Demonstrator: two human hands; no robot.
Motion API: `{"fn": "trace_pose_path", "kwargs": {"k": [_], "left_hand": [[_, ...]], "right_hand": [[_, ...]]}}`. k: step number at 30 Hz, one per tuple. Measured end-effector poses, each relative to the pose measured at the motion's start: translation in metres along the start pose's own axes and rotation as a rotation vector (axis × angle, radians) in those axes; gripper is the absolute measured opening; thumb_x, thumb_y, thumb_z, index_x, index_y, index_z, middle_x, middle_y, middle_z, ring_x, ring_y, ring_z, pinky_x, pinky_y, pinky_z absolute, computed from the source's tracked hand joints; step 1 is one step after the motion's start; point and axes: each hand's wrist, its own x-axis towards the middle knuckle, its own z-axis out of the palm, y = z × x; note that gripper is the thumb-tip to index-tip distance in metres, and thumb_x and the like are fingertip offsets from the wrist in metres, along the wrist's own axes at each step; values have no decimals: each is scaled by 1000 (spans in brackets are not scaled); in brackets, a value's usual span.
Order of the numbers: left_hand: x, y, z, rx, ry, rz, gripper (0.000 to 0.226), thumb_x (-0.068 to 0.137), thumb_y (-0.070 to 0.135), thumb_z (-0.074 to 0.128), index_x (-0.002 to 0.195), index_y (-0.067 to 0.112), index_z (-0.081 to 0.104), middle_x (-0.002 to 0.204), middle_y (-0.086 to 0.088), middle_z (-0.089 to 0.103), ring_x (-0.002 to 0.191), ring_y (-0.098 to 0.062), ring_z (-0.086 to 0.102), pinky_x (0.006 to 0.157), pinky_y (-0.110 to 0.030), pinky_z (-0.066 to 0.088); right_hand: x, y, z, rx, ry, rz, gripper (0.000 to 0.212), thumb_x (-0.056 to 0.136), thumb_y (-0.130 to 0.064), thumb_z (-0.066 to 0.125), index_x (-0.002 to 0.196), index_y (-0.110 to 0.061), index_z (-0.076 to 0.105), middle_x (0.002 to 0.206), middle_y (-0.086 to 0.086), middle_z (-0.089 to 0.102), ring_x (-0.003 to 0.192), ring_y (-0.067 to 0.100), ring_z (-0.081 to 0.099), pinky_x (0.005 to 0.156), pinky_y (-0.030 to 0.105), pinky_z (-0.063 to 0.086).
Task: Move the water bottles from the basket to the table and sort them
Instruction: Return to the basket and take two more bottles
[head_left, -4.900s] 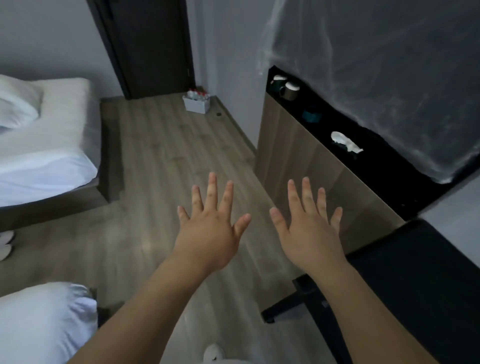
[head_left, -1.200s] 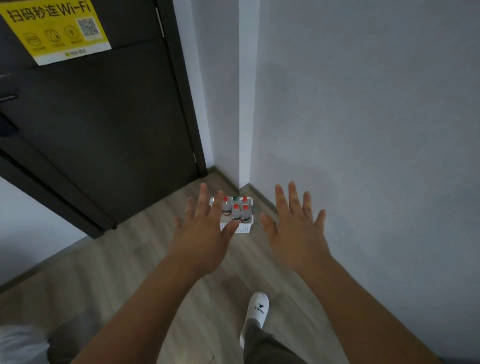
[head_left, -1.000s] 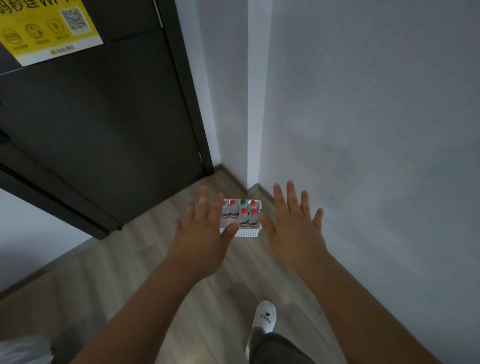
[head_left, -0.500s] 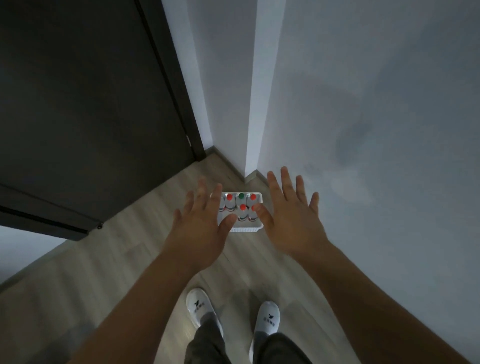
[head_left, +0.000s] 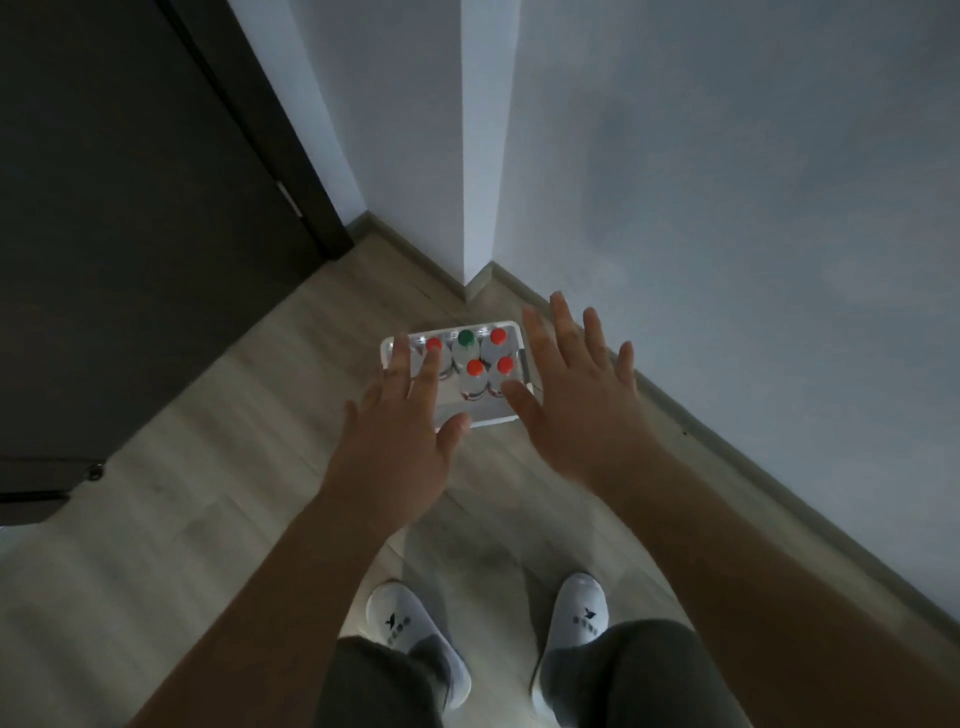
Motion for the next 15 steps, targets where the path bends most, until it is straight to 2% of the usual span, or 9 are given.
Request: {"fn": "trace_pose_path", "kwargs": {"k": [4,9,13,15], "left_hand": [[49,-20,71,8,-5,-8,90,85,68,25,162,28,4,172,-4,3,157,-31,11,120,-60,29],[106,-45,149,13,-4,4,89,86,67,23,163,30,-4,172,-1,-8,158,-29,3,123,-59,24],[143,-64,195,29,14,20,84,97,63,33,163,30,-7,171,1,-14,158,-28,-7,125,-59,18],[156,-68,210,16,14,22,86,92,66,26,163,30,-8,171,1,-18,158,-27,-12,126,-58,11]], "right_hand": [[37,25,82,14,10,9,77,102,-70,24,160,-36,-14,171,-3,-22,156,31,-20,120,62,-9],[79,52,168,28,-14,20,82,100,-71,24,159,-36,-21,169,-3,-26,155,31,-22,122,65,-6],[109,69,221,39,-5,33,83,101,-71,24,155,-37,-29,168,-4,-30,154,30,-26,123,67,-5],[119,74,240,59,7,37,82,101,-71,23,155,-39,-29,167,-5,-31,154,29,-27,123,66,-7]]}}
